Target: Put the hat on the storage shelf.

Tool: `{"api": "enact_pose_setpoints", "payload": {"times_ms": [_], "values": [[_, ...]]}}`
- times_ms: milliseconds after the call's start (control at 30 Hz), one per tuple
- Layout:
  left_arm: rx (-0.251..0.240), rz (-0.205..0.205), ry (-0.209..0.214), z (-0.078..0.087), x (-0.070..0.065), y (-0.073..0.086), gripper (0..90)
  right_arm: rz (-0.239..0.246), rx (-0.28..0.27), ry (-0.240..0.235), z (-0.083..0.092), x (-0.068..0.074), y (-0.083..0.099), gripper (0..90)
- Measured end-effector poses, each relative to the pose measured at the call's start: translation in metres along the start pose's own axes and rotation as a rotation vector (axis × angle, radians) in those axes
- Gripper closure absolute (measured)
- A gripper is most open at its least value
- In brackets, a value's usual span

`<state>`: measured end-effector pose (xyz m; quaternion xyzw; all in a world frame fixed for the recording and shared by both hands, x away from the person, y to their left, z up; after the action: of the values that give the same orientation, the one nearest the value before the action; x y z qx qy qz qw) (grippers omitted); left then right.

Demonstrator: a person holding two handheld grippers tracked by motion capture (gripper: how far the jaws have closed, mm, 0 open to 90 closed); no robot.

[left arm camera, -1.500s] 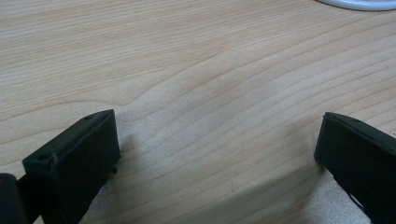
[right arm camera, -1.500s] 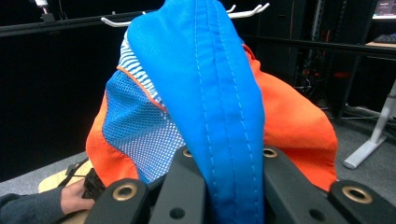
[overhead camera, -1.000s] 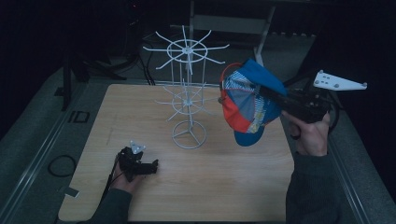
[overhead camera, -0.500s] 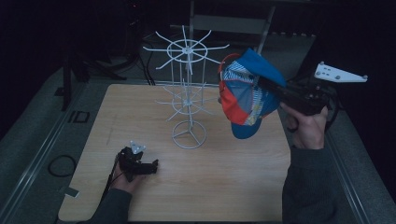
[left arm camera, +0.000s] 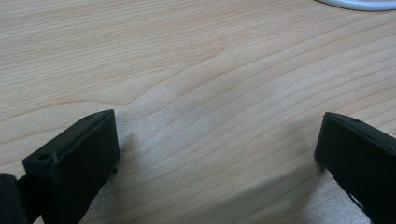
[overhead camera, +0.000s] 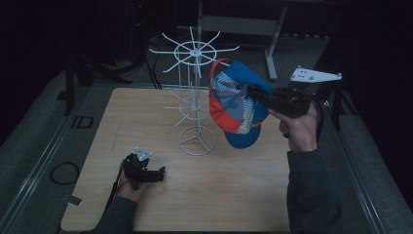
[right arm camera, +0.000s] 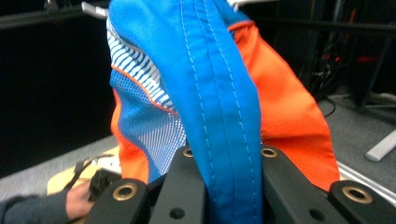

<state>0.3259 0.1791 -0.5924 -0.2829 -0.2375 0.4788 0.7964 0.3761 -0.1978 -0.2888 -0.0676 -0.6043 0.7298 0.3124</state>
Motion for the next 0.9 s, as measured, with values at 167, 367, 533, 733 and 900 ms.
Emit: {"api": "enact_pose_setpoints", "payload": {"times_ms": [167,367,533,733,900], "values": [[0.001,-0.002,-0.001,0.0,0.0,0.0,0.1,0.016,0.022,-0.008,-0.003,0.001,0.003,85.6],[0.003,-0.002,0.0,0.0,0.0,0.0,0.1,0.042,0.067,0.01,-0.004,0.002,0.008,62.5],[0.003,-0.003,0.0,0.0,0.0,0.0,0.1,0.043,0.081,0.025,-0.005,0.001,0.012,48.1],[0.003,-0.003,0.002,0.0,0.0,0.0,0.1,0.051,0.103,0.081,-0.006,-0.001,0.016,36.0],[0.002,-0.001,0.001,0.0,0.0,0.0,0.1,0.08,0.159,0.161,-0.01,-0.004,0.024,30.1]]}}
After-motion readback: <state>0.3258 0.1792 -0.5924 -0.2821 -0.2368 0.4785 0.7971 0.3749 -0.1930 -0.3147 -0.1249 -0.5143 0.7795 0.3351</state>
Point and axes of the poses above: each handheld gripper's, and its own axes: z roughly backward along the jaws, y roughly out of its underside, x roughly to its left, the point moved 3 cm from there along -z, roughly forward along the jaws, and after that the axes turned 10 degrees about -z, right-handed, at the moved point
